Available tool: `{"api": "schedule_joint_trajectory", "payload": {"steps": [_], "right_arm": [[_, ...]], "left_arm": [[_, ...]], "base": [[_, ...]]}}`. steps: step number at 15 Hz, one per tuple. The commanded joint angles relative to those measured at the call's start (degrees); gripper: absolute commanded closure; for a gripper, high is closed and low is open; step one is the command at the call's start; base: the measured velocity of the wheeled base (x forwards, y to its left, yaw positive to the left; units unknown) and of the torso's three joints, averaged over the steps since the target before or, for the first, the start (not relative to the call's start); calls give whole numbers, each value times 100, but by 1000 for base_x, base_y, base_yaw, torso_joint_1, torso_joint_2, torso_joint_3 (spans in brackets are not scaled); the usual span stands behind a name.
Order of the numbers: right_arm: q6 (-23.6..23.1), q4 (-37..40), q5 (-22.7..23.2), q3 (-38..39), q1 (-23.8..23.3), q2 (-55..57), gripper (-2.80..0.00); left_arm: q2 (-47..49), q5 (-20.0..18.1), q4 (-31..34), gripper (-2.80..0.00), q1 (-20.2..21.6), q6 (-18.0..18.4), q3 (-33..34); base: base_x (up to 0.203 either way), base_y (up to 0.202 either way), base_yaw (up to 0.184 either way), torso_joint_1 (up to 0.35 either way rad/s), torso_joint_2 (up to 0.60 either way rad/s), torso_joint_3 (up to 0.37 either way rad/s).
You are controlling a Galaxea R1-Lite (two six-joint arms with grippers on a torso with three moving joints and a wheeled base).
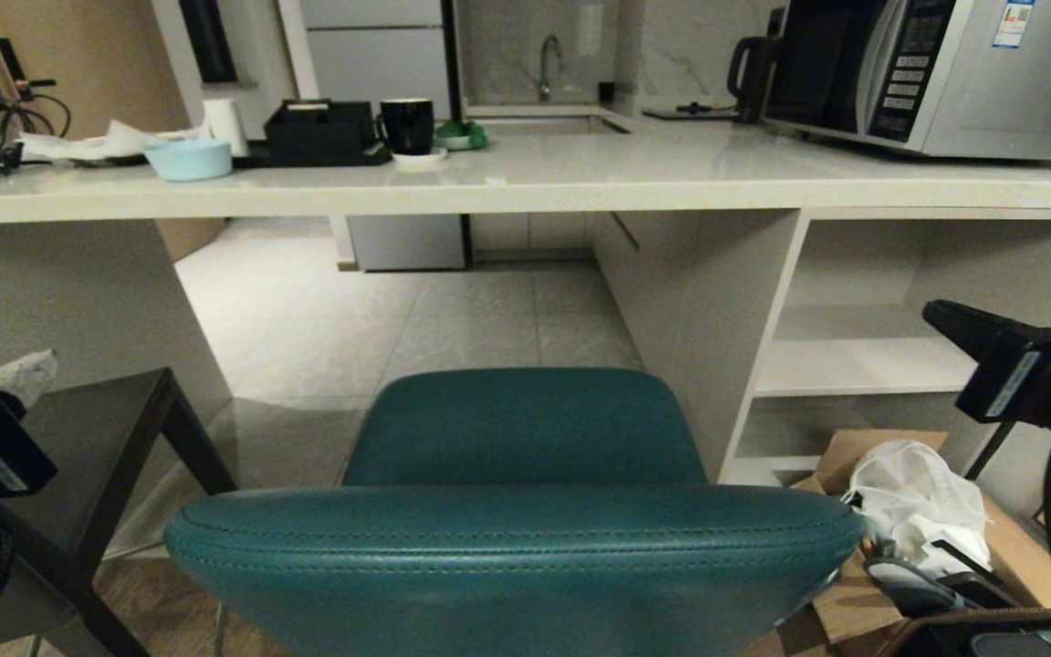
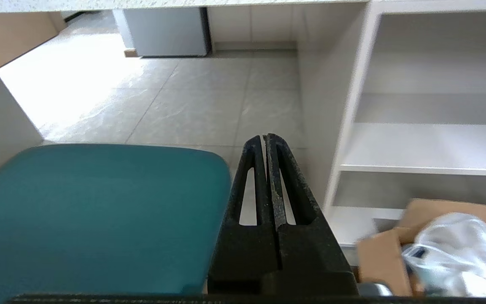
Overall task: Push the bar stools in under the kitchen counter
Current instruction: Push the gray chair back under the dining table
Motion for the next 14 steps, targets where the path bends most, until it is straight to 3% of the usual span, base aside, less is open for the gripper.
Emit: {"api": "schedule_joint_trajectory", "payload": {"steps": [1,8,12,14], "right_arm": [[-39,193,-22,228,-24,-841,0],[-181,1367,-95,614,-739,-2779,0],[-231,2108,-90,786,-1139,-3856,0],[-267,2679,-60,779,-1238,-4471,0]], "left_arm": [[-816,23,166,0,175,8,-2],[-2505,-59,894,0,1013,227,123],[-3932,-855,2175,0,1491,285,169],[-4142,-1112,2282,0,1516,292,110]], "base": [[0,0,0,0,0,0],[0,0,0,0,0,0],[0,0,0,0,0,0],[0,0,0,0,0,0]]}}
